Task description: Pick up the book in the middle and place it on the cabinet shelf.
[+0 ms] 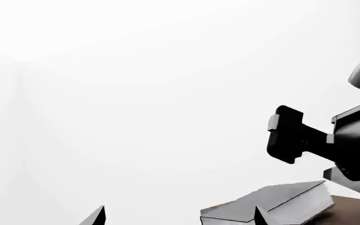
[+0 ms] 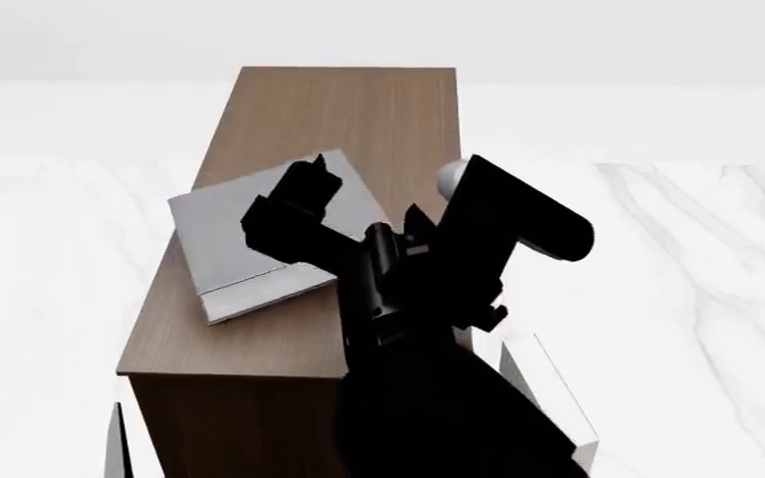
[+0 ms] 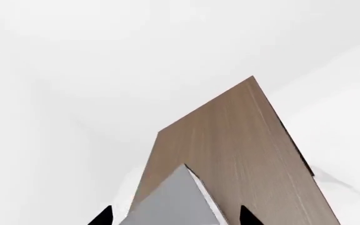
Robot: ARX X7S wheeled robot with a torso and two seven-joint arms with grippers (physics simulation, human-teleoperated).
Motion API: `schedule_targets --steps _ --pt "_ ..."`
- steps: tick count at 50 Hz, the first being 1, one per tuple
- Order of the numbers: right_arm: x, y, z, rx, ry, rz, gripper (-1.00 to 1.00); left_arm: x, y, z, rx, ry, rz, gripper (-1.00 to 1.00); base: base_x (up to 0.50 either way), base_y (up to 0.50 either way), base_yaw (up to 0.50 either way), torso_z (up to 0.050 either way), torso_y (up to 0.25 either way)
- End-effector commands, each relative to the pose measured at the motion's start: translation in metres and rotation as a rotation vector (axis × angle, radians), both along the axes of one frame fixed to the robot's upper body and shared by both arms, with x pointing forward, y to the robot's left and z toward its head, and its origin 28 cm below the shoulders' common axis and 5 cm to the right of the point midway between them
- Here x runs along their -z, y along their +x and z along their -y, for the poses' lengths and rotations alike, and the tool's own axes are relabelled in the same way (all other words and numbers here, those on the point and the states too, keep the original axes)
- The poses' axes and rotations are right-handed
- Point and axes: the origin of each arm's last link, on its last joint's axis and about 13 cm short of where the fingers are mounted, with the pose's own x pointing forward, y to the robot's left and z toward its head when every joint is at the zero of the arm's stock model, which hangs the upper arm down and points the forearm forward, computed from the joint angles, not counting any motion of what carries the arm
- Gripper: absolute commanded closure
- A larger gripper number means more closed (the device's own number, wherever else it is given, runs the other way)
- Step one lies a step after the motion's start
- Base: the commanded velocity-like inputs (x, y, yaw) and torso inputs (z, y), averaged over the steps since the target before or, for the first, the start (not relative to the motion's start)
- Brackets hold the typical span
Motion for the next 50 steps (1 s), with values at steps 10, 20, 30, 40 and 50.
schedule_targets --steps 10,20,30,40,50 --pt "-0.010 0.001 0.022 0.099 -0.008 0.083 -1.00 -0.002 0.002 0.000 -0.008 0.000 0.009 -1.00 0.00 0.00 0.00 0.000 0.000" --pt "-0.012 -0.005 0.031 0.124 -0.006 0.082 -1.00 -0.002 0.002 0.000 -0.008 -0.001 0.010 -1.00 0.00 0.00 0.00 0.000 0.000" --pt "-0.025 -0.027 0.042 0.133 -0.048 0.153 -1.00 -0.004 0.002 0.000 -0.010 -0.004 0.017 -1.00 0.00 0.00 0.00 0.000 0.000" --pt "-0.020 -0.042 0.058 0.142 -0.081 0.167 -1.00 -0.006 0.002 0.000 -0.012 -0.005 0.023 -1.00 0.00 0.00 0.00 0.000 0.000" --pt "-0.012 -0.051 0.067 0.158 -0.105 0.167 -1.00 -0.007 0.001 0.000 -0.016 -0.003 0.029 -1.00 0.00 0.00 0.00 0.000 0.000"
